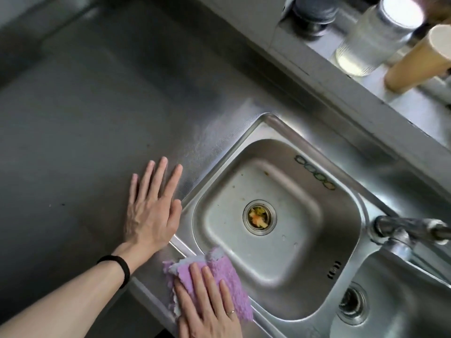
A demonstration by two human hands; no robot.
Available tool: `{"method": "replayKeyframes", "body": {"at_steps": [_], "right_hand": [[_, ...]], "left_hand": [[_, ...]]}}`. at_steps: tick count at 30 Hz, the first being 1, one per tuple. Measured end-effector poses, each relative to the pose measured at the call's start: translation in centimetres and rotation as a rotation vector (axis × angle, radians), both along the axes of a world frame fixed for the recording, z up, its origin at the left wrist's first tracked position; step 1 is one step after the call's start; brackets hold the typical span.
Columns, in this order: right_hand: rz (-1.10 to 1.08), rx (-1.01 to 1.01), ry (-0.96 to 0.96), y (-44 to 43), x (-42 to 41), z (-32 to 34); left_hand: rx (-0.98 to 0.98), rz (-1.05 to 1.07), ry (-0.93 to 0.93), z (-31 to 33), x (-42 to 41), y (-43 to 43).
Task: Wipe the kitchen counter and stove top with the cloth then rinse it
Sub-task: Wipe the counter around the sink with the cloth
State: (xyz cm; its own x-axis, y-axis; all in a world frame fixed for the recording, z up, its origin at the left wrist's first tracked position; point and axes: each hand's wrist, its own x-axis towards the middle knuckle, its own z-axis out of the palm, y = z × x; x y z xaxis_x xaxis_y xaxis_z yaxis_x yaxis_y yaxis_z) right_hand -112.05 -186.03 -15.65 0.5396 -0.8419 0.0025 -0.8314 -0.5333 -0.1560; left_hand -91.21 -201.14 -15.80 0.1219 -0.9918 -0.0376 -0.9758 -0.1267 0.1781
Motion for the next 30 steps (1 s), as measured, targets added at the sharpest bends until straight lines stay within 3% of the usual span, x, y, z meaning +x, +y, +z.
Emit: {"method": "replayKeyframes", "body": {"at_steps": [4,12,20,24,30], "right_hand": [[0.031,-0.048,0.06,0.8,-3.5,-0.4],[0.02,0.147,0.004,0.9,-3.5,0.6],[0.026,0.192,-0.017,1.0,-3.1,0.1],[0.021,0.191,-0.055,1.1,-3.3,-0.1],[0.086,0.228,-0.047,1.7,-5.3,0.3]], "left_hand": [[-0.029,0.003,0.017,0.0,-1.0,0.5],[-0.085,0.022,0.045,-0.2,-0.8,0.3],[-0.131,0.066,0.052,-0.8,-1.2,0.5],[-0.191,0.201,0.174,0.4,-4.7,5.5],[-0.054,0.297,0.289,0.9,-12.7,15.1]]}}
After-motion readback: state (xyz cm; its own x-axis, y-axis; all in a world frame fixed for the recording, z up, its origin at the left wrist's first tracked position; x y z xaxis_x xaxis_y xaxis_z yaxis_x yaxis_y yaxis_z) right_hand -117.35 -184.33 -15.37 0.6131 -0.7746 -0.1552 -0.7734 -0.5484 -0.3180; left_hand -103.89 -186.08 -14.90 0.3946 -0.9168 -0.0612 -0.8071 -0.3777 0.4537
